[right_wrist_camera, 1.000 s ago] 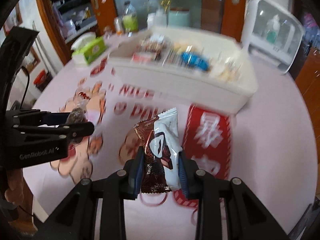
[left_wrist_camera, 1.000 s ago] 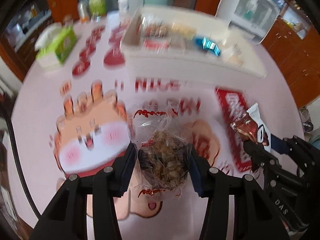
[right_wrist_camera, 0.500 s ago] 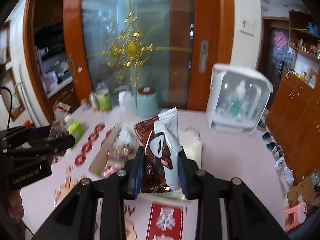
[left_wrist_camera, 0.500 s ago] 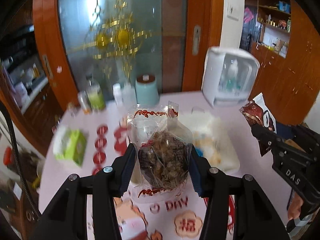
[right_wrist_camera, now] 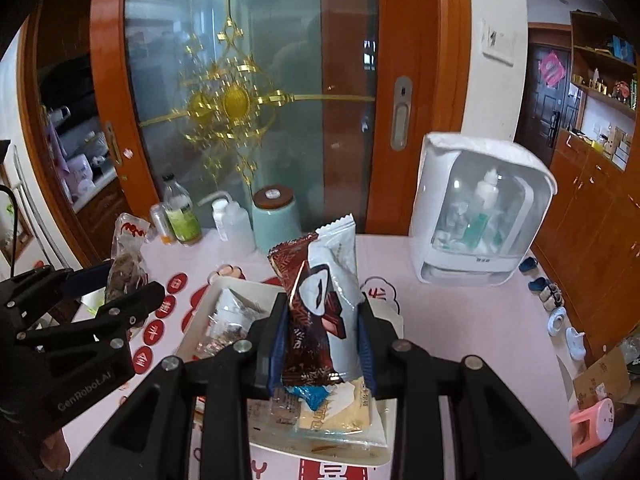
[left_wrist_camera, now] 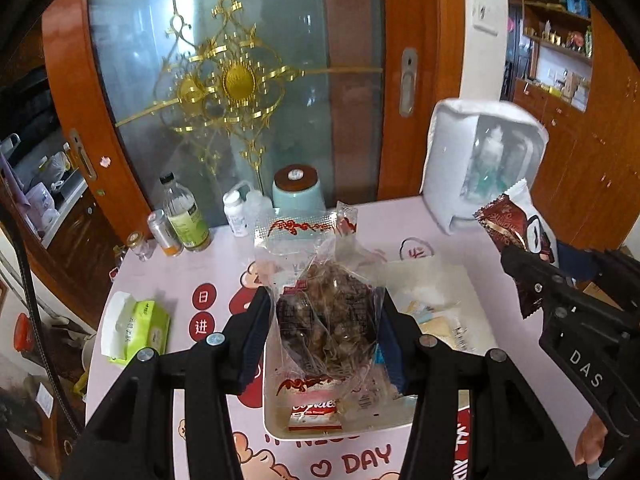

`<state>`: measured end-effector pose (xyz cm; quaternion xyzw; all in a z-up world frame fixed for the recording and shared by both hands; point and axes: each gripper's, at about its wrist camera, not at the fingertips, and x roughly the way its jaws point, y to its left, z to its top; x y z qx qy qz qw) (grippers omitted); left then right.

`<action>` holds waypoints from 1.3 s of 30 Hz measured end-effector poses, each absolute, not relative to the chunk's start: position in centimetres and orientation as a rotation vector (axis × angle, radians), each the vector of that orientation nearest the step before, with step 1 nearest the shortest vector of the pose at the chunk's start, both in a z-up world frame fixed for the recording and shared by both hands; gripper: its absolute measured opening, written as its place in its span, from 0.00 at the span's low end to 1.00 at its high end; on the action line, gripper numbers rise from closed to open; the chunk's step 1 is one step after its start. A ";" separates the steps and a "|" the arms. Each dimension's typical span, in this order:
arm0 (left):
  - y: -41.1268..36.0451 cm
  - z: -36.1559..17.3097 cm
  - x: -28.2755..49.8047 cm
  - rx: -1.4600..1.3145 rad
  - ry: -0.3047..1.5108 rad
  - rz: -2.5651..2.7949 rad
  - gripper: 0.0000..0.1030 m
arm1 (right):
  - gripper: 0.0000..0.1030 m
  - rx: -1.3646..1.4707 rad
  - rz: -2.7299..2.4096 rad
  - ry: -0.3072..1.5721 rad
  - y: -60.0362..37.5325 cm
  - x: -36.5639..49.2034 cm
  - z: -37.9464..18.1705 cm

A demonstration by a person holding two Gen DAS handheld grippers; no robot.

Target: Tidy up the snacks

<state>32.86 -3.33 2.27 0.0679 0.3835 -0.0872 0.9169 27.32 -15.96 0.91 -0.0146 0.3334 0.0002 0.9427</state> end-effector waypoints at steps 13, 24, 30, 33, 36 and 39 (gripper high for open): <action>-3.1 -3.3 35.1 0.213 0.844 -0.136 0.96 | 0.51 -0.146 0.013 0.859 -14.8 30.2 -6.5; -1.4 -3.8 33.1 0.164 0.901 -0.150 0.96 | 0.51 -0.129 0.046 0.871 -14.4 28.2 -6.9; -1.2 -3.0 30.0 0.146 0.897 -0.158 0.96 | 0.51 -0.114 0.064 0.862 -14.7 25.8 -6.0; -1.1 -2.1 28.2 0.131 0.888 -0.167 0.96 | 0.51 -0.103 0.072 0.860 -15.0 24.4 -5.5; -1.2 -1.0 26.4 0.121 0.871 -0.173 0.96 | 0.51 -0.090 0.079 0.858 -15.3 22.7 -4.8; -1.1 0.5 24.3 0.109 0.848 -0.177 0.96 | 0.51 -0.080 0.088 0.847 -15.7 20.8 -3.8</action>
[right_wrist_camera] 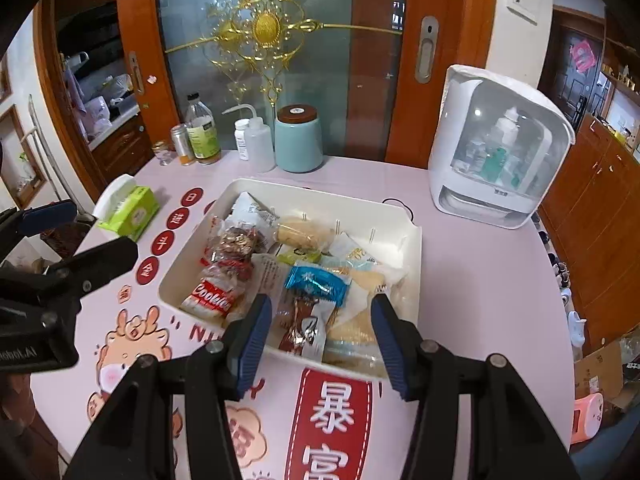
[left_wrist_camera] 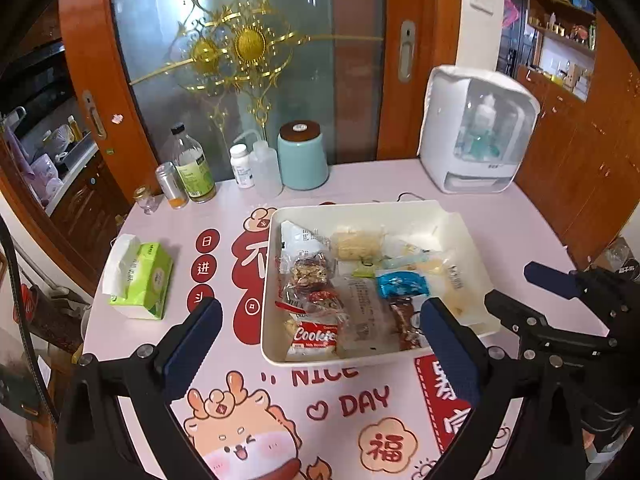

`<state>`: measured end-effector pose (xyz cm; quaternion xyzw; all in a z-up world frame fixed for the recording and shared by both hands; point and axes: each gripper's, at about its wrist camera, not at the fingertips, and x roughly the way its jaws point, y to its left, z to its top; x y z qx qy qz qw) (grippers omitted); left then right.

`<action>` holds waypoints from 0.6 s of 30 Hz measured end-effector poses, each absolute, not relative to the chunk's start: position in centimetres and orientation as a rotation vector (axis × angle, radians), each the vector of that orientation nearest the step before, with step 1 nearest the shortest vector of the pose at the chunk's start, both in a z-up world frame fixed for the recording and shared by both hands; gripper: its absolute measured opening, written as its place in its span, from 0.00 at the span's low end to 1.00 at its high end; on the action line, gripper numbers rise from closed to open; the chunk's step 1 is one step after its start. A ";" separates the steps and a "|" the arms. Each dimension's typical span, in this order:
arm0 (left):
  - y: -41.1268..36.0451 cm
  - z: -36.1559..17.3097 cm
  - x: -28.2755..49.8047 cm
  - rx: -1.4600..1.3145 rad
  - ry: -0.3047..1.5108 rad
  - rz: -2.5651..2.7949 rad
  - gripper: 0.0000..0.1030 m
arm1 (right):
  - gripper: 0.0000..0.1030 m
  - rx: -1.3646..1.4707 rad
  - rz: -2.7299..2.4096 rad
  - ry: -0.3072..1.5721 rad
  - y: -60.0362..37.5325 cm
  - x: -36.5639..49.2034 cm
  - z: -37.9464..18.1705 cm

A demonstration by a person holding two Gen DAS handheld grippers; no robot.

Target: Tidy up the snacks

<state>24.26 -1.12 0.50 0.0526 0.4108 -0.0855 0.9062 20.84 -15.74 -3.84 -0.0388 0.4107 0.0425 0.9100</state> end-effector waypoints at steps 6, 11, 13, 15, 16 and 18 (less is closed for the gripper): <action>-1.1 3.2 20.3 0.086 0.816 -0.184 0.96 | 0.51 -0.061 0.104 0.814 -16.5 16.9 -1.8; -1.2 5.0 17.0 0.066 0.788 -0.178 0.99 | 0.51 -0.050 0.129 0.788 -16.9 13.4 -0.4; -1.4 5.4 15.7 0.070 0.790 -0.185 0.99 | 0.51 -0.045 0.140 0.781 -16.9 12.2 -0.2; -1.8 5.6 13.9 0.078 0.790 -0.199 0.99 | 0.51 -0.037 0.147 0.771 -17.1 10.9 0.1; -1.9 5.7 13.2 0.080 0.788 -0.203 0.99 | 0.51 -0.033 0.151 0.766 -17.1 10.2 0.2; -2.0 5.7 11.5 0.082 0.783 -0.206 0.99 | 0.51 -0.023 0.152 0.757 -17.3 9.1 0.3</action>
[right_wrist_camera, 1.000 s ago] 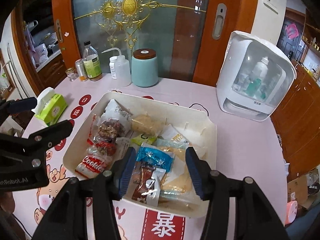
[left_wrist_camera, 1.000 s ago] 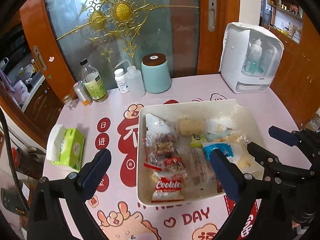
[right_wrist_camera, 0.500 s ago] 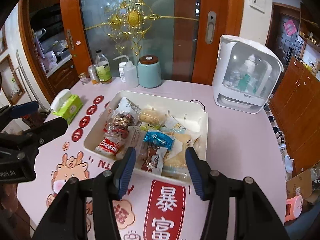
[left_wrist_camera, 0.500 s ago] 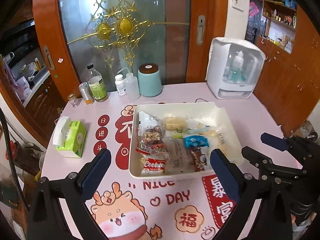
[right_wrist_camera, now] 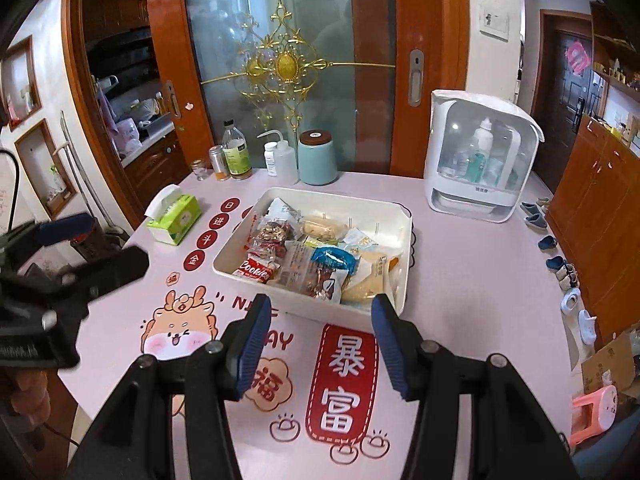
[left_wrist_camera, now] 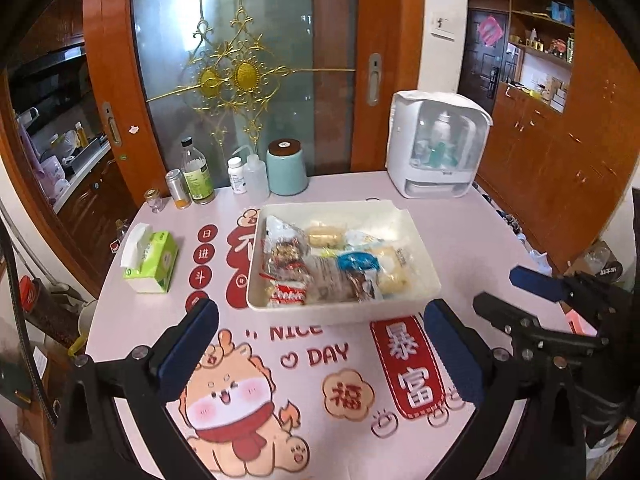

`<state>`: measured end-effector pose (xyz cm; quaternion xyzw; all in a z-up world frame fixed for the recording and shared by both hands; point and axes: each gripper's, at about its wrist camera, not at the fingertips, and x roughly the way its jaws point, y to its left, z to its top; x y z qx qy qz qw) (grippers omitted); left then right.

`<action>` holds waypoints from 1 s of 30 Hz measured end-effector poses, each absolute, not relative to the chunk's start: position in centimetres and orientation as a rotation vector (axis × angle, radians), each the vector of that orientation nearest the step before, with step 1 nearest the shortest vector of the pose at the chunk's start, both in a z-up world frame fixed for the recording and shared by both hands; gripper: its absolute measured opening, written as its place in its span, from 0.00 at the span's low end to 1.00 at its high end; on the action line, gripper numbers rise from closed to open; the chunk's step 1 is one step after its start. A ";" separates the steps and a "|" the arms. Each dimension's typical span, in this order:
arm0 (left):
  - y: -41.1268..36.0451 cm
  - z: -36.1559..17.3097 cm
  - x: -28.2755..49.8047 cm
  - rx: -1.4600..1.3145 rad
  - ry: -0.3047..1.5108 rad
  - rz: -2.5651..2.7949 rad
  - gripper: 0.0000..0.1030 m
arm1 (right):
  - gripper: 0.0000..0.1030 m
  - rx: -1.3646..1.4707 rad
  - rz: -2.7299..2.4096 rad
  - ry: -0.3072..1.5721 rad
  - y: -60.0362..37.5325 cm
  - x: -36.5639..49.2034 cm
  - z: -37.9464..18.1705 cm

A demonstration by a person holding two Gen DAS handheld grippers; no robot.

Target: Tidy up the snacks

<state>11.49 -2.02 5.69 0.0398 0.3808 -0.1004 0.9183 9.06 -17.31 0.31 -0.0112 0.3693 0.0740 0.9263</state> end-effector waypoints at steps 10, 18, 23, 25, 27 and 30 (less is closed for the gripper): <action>-1.1 4.8 6.5 0.019 0.817 -0.171 0.99 | 0.61 0.030 0.100 0.772 -18.2 4.6 -0.7; -0.6 2.9 3.6 -0.007 0.860 -0.112 0.99 | 0.61 0.031 0.011 0.833 -18.1 2.3 -2.4; -0.3 1.4 2.8 -0.019 0.903 -0.097 0.99 | 0.61 0.063 -0.015 0.852 -18.3 1.3 -2.9; -0.3 1.0 2.7 -0.024 0.919 -0.096 0.99 | 0.61 0.074 -0.021 0.861 -18.4 1.1 -3.0; -0.2 0.7 2.7 -0.028 0.932 -0.094 0.99 | 0.61 0.086 -0.028 0.870 -18.4 0.9 -3.2; -0.2 0.2 2.5 -0.027 0.946 -0.096 0.99 | 0.61 0.100 -0.039 0.878 -18.4 0.7 -3.4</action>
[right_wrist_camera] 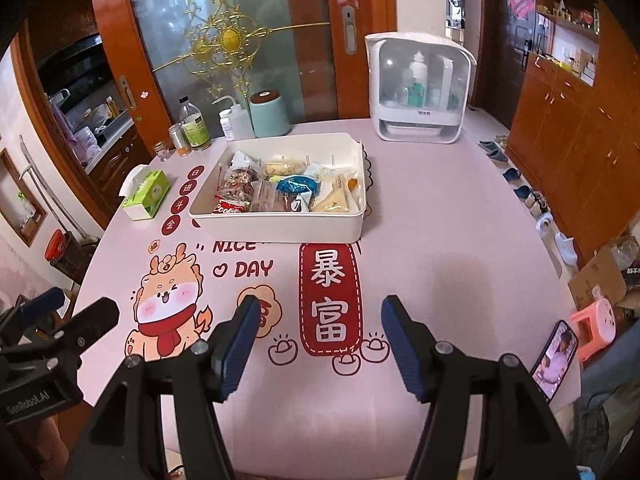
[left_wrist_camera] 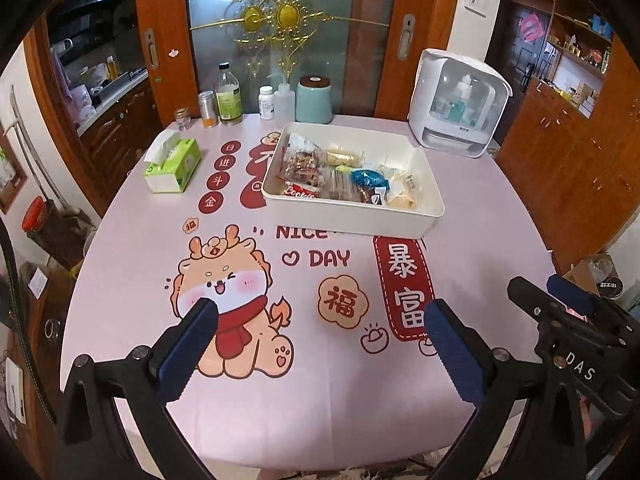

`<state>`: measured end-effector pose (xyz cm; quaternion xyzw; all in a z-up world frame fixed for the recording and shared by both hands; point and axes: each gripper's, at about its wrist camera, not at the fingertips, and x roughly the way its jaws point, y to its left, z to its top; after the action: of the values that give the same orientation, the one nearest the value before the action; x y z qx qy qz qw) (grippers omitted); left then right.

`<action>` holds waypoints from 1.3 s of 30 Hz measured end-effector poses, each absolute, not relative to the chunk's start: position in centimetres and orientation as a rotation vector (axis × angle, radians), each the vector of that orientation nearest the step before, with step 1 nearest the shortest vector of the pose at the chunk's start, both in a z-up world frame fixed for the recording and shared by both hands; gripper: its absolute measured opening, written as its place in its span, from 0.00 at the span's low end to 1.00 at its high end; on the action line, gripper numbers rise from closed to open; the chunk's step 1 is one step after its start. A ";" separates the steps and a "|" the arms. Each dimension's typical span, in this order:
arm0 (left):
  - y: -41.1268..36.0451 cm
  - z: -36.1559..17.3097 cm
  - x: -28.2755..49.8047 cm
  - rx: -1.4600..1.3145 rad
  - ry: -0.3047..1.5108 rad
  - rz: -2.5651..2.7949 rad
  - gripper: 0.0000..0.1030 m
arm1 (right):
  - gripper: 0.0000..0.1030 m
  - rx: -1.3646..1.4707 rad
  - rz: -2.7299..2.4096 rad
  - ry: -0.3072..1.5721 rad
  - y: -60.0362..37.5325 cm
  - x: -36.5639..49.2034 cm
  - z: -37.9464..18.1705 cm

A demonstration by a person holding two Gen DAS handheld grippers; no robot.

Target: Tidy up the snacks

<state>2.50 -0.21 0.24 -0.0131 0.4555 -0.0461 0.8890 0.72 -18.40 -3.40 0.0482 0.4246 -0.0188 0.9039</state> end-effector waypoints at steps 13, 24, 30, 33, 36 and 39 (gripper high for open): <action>-1.5 -0.9 2.8 0.018 1.001 -0.109 0.99 | 0.62 0.061 -0.016 0.899 -17.2 0.5 -3.8; -2.0 -1.1 3.2 0.035 1.023 -0.118 0.99 | 0.62 0.053 -0.021 0.902 -17.2 0.8 -3.6; -2.1 -1.3 3.3 0.043 1.027 -0.122 0.99 | 0.62 0.065 -0.026 0.907 -17.5 1.0 -3.8; -2.2 -1.5 3.4 0.047 1.029 -0.123 0.99 | 0.62 0.066 -0.027 0.908 -17.6 1.0 -3.8; -2.2 -1.5 3.4 0.043 1.031 -0.123 0.99 | 0.62 0.064 -0.026 0.908 -17.6 1.1 -3.8; -2.2 -1.7 3.6 0.041 1.039 -0.128 0.99 | 0.62 0.065 -0.028 0.910 -17.7 1.2 -4.0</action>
<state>3.58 -2.20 -1.72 0.0196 0.4959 -0.0610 0.8660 1.16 -17.74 -4.01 0.0313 0.4395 -0.0138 0.8976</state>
